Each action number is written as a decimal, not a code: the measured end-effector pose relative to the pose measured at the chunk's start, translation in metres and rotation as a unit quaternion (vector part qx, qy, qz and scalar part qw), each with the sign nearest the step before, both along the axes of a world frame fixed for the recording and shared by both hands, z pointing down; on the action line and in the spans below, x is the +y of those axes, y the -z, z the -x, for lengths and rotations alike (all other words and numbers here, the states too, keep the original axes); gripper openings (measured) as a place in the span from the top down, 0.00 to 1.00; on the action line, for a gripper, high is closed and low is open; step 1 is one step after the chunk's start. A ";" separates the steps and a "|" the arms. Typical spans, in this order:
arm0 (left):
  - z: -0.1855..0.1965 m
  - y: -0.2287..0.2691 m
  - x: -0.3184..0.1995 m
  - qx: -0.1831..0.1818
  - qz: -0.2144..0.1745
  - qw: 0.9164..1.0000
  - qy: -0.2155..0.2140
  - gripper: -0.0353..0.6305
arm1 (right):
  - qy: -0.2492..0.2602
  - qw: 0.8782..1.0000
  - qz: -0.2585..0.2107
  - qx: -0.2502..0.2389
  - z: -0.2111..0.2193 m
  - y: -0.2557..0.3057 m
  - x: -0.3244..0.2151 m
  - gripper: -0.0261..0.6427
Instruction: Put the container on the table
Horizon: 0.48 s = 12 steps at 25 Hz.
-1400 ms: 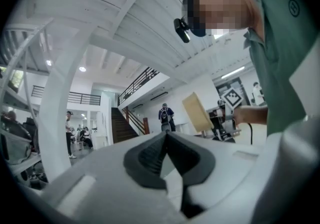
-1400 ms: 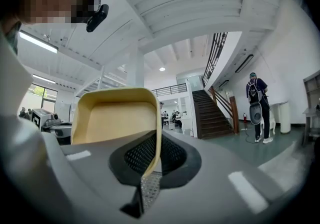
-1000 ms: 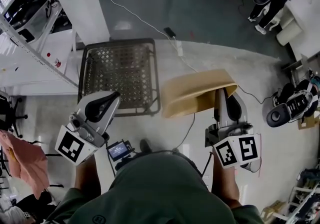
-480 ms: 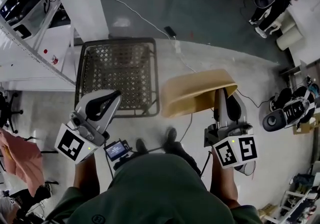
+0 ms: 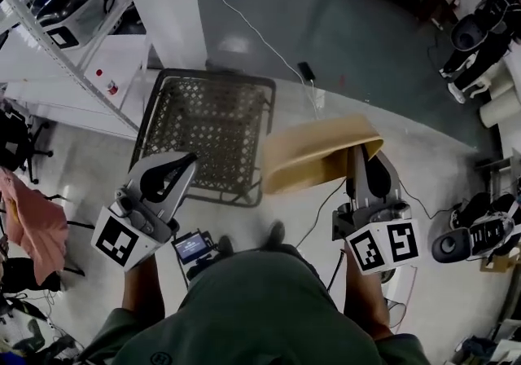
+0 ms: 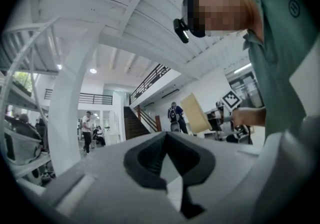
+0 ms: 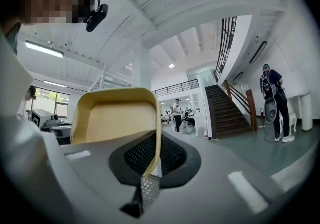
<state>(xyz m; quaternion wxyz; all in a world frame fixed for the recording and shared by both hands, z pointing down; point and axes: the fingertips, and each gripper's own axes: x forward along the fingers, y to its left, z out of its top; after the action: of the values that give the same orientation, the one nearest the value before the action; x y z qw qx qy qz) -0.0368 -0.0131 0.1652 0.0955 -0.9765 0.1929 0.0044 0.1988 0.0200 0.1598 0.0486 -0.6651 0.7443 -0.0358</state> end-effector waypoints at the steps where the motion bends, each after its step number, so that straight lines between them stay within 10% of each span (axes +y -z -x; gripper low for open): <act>1: -0.004 0.000 -0.001 -0.002 -0.001 1.000 0.010 0.94 | 0.008 1.000 -0.001 -0.001 -0.007 -0.001 -0.006 0.95; 12: -0.058 -0.003 0.010 -0.028 -0.009 0.996 0.081 0.94 | 0.082 0.996 -0.006 -0.024 -0.061 -0.015 -0.035 0.95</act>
<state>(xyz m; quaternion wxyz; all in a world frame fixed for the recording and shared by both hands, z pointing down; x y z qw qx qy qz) 0.0207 -0.0028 0.1677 0.1100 -0.9565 0.2687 -0.0292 0.2593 -0.0147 0.1748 0.0675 -0.6008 0.7949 -0.0514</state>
